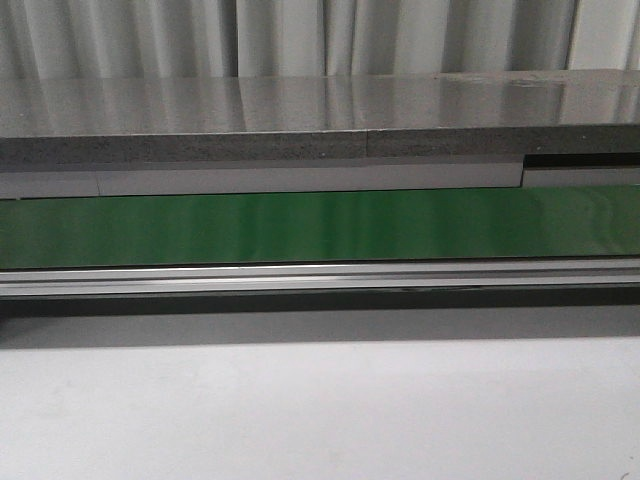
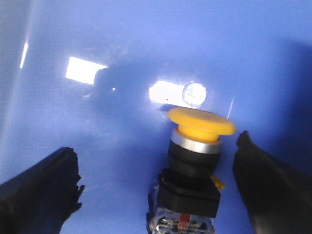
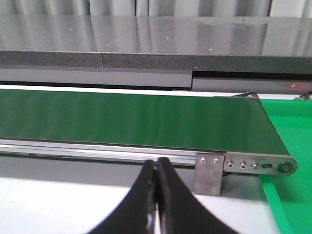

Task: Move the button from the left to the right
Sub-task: 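Lower the left gripper onto the yellow-capped button and close on it, then lift the button with the left gripper and place it on the belt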

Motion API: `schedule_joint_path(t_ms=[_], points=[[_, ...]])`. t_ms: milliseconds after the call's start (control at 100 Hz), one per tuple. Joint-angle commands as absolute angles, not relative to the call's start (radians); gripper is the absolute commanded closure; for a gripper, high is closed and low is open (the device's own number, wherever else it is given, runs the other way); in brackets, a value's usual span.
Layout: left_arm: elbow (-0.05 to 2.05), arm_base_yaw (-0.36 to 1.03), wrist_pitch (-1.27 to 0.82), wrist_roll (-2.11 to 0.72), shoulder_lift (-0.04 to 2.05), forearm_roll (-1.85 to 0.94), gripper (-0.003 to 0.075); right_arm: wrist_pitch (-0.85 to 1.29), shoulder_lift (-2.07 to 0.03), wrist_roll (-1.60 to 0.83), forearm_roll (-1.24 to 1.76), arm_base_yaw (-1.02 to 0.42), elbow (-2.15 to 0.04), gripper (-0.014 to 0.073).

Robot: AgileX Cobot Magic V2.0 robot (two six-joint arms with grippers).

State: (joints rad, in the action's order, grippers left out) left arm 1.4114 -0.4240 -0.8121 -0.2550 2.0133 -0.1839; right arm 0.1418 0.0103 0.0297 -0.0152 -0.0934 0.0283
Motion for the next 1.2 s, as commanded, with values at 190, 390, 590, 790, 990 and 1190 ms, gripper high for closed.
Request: schedule_joint_path(t_ms=[190,390,590,790,990,1190], points=[[1.440,-0.401,-0.794,-0.260,2.008,-0.204,0.0103,0.061,0.032,0.030,-0.021,-0.096,0.013,0.0661],[1.438,-0.401,-0.813,-0.260,2.047,-0.204,0.0199,0.061,0.032,0.030,-0.021,-0.096,0.013,0.0661],[1.440,-0.398,-0.822,-0.260,2.055,-0.204,0.0441,0.061,0.032,0.030,-0.021,-0.096,0.013,0.0661],[1.440,-0.398,-0.824,-0.260,2.053,-0.204,0.0668,0.061,0.032,0.030,-0.021,-0.096,0.013,0.0661],[1.442,-0.398,-0.831,-0.260,2.006,-0.204,0.0731,0.061,0.032,0.030,-0.021,-0.096,0.013,0.0661],[1.442,-0.398,-0.831,-0.260,1.896,-0.221,0.0731,0.061,0.032,0.030,-0.021,-0.096,0.013,0.0661]])
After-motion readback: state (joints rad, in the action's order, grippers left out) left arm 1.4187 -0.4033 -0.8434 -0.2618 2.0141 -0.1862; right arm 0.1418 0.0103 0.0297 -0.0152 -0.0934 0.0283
